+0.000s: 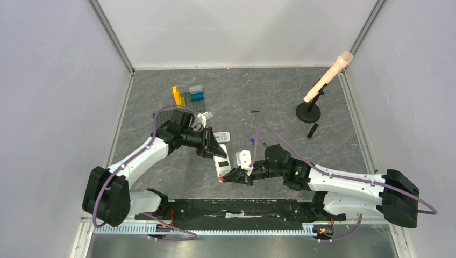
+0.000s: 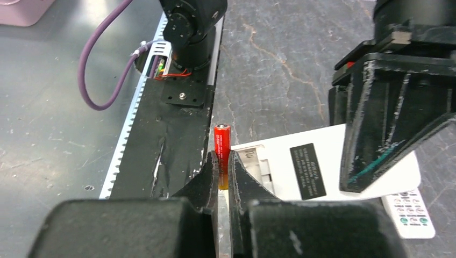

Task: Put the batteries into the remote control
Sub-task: Load the battery into the remote control.

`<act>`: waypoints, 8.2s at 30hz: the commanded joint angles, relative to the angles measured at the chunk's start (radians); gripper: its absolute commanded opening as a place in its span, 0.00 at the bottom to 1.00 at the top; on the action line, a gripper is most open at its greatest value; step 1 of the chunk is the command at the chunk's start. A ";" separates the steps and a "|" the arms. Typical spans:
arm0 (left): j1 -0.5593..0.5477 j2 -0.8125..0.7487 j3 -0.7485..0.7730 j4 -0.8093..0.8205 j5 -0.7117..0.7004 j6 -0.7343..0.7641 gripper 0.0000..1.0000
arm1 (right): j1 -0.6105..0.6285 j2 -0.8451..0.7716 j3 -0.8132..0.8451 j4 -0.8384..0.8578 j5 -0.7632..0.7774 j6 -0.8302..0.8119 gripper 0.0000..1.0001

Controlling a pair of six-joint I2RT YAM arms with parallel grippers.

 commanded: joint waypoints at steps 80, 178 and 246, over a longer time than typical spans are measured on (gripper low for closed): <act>-0.036 0.042 0.057 -0.017 0.018 0.090 0.02 | 0.033 0.129 0.063 -0.112 0.041 -0.055 0.27; -0.036 -0.005 0.008 0.115 0.092 -0.004 0.02 | -0.023 0.056 -0.049 0.070 0.246 1.150 0.45; -0.036 -0.071 -0.087 0.658 0.160 -0.453 0.02 | -0.033 -0.115 -0.150 0.249 0.339 1.259 0.14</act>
